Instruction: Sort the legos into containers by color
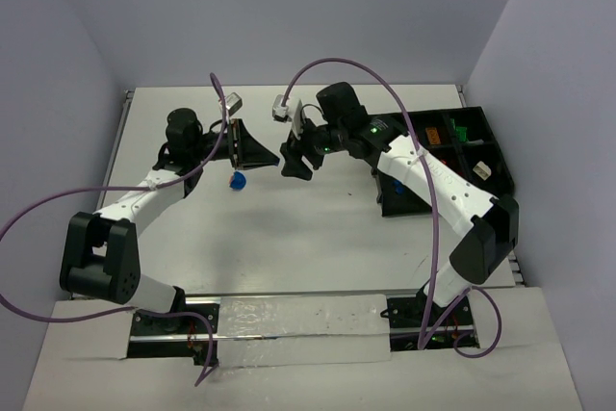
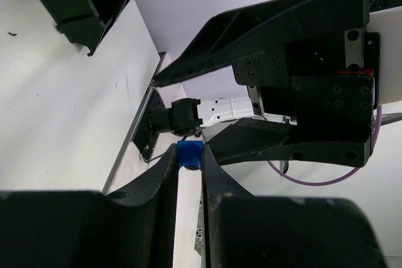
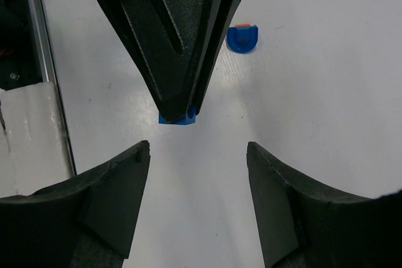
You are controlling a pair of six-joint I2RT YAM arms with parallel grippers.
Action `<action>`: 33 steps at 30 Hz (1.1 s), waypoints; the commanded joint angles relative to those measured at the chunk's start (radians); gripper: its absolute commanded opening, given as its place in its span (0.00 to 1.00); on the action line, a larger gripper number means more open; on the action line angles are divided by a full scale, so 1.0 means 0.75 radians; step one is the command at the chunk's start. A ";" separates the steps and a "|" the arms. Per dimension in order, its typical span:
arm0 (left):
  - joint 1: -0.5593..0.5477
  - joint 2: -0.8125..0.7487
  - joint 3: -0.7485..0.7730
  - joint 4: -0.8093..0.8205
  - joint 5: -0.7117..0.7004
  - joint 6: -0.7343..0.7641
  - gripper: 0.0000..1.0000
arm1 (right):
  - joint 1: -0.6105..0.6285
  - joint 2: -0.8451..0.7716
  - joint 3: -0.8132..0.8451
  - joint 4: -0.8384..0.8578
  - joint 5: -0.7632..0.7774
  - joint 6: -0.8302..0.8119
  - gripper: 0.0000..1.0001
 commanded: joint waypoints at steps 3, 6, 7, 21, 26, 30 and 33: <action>0.005 -0.005 -0.003 0.073 0.026 -0.038 0.00 | 0.011 -0.018 0.080 0.039 -0.064 0.009 0.69; 0.005 -0.005 -0.005 0.070 0.025 -0.041 0.00 | 0.009 0.001 0.108 0.039 -0.079 0.020 0.69; 0.005 -0.007 -0.007 0.069 0.024 -0.040 0.00 | 0.010 0.007 0.117 0.041 -0.086 0.026 0.69; -0.002 0.012 0.001 0.087 0.026 -0.067 0.00 | 0.028 0.048 0.133 0.053 -0.105 0.031 0.65; -0.004 0.019 -0.001 0.109 0.024 -0.091 0.00 | 0.037 0.059 0.131 0.065 -0.096 0.025 0.65; -0.006 0.023 -0.005 0.133 0.027 -0.119 0.00 | 0.048 0.068 0.134 0.079 -0.078 0.027 0.57; -0.005 0.029 -0.013 0.171 0.029 -0.148 0.00 | 0.053 0.072 0.129 0.095 -0.055 0.028 0.48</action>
